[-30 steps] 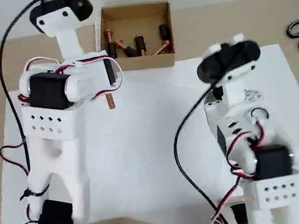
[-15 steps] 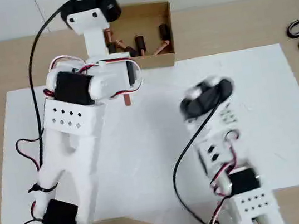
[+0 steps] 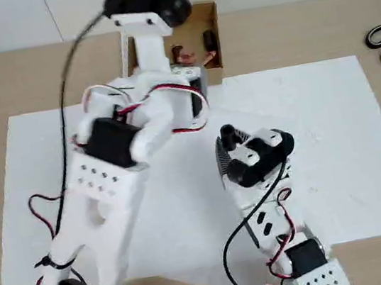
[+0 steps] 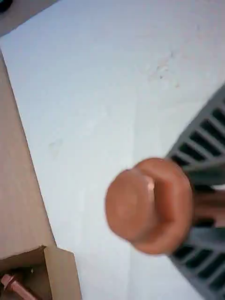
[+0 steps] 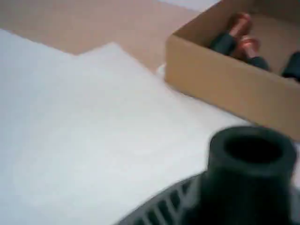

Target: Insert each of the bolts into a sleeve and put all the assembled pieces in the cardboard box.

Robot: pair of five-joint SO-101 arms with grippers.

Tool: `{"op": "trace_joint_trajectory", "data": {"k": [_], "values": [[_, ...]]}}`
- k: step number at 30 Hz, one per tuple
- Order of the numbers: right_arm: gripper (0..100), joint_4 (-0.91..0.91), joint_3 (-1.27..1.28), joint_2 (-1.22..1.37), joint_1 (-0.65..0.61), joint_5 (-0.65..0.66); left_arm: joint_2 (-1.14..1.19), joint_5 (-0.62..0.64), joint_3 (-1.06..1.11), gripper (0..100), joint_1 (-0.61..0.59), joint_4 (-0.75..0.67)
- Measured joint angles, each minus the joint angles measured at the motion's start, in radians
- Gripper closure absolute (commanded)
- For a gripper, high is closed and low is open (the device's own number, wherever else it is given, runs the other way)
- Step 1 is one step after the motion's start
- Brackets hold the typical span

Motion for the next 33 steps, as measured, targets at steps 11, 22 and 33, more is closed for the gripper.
{"op": "trace_joint_trajectory", "data": {"k": [11,22,33], "values": [[99.5,0.106,-0.003,-0.054,-0.061,-0.023,-0.454,-0.003,0.740,99,0.000,-0.629],[99.5,0.115,-0.003,-0.054,-0.064,-0.023,-0.523,-0.003,0.916,99,0.071,-0.729],[99.5,0.115,-0.003,-0.054,-0.087,-0.023,-0.529,0.003,0.916,99,0.084,-0.663]]}}
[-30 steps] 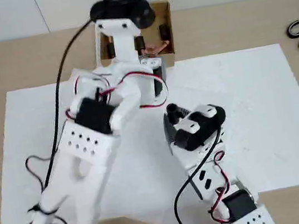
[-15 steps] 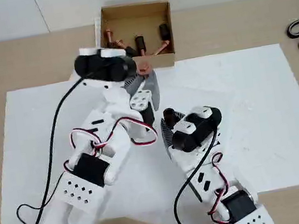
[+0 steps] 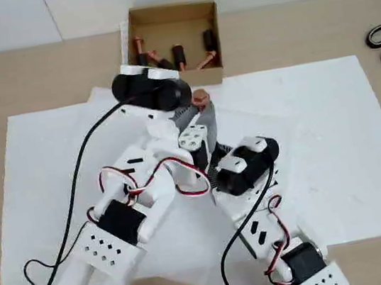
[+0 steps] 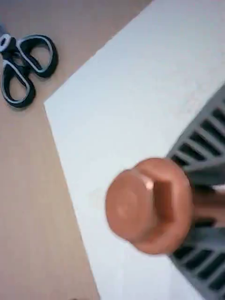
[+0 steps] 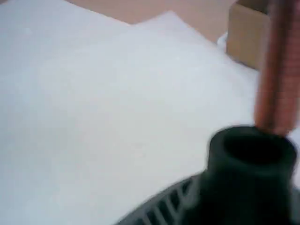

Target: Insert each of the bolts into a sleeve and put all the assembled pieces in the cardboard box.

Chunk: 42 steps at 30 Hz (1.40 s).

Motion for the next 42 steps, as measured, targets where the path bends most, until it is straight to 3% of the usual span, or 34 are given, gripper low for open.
{"op": "trace_joint_trajectory", "data": {"k": [38,42], "values": [[99.5,0.000,0.000,-0.005,-0.005,0.000,-0.017,0.035,0.043,99,0.058,0.233],[99.5,0.002,0.000,-0.003,-0.005,0.000,-0.017,0.035,0.044,92,0.058,0.232]]}}
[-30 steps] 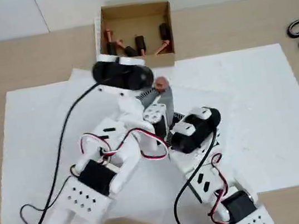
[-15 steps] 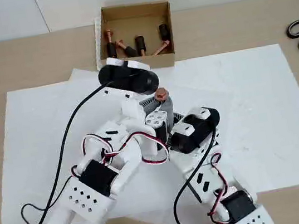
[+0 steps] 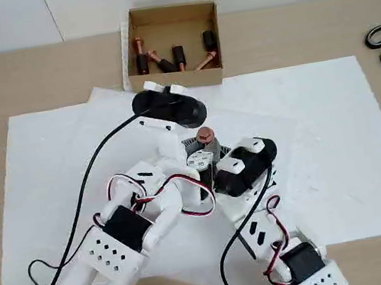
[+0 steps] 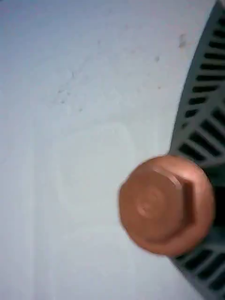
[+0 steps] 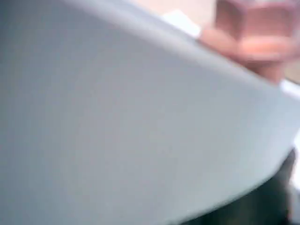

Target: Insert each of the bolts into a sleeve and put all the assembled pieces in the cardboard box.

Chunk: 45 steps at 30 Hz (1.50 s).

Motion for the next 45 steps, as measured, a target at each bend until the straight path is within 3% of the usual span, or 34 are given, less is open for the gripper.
{"op": "trace_joint_trajectory", "data": {"k": [5,16,25,34,39,45], "values": [[99.5,-0.002,0.000,-0.002,0.008,0.000,0.000,0.000,0.003,81,-0.003,0.005],[99.5,0.000,0.000,-0.002,0.003,-0.002,-0.117,0.000,0.002,80,-0.012,0.009],[99.5,0.000,0.000,-0.002,0.003,-0.002,-0.206,-0.018,0.002,80,-0.229,0.021],[99.5,0.072,-0.104,0.018,0.141,0.089,-0.318,-0.114,0.002,80,-0.443,0.244],[99.5,0.055,-0.351,0.236,0.155,0.133,-0.414,-0.120,0.002,80,-0.466,0.275],[99.5,-0.129,-0.726,0.747,0.157,0.140,-0.545,-0.120,0.006,80,-0.468,0.278]]}}
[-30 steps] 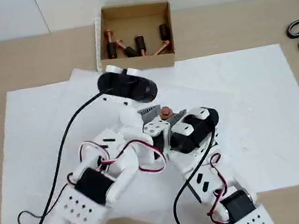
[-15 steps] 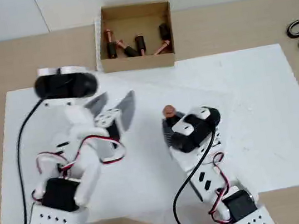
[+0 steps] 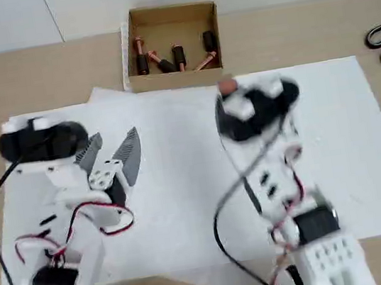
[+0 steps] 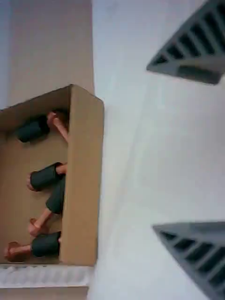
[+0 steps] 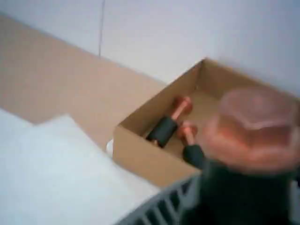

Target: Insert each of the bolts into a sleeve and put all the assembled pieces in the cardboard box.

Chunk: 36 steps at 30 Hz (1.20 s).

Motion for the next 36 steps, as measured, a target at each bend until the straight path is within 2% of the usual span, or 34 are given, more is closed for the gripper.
{"op": "trace_joint_trajectory", "data": {"k": [10,18,23,36], "values": [[99.5,-0.442,-0.523,0.933,0.066,0.000,-0.330,0.000,0.152,80,-0.002,0.000],[99.5,-0.497,-0.925,1.499,0.107,0.000,-0.393,0.000,0.155,80,-0.003,0.000],[99.5,-0.497,-1.043,1.665,0.103,0.000,-0.393,0.000,0.155,80,-0.003,0.000],[99.3,-0.500,-1.054,1.780,0.103,0.000,-0.402,0.000,0.192,80,-0.003,0.000]]}}
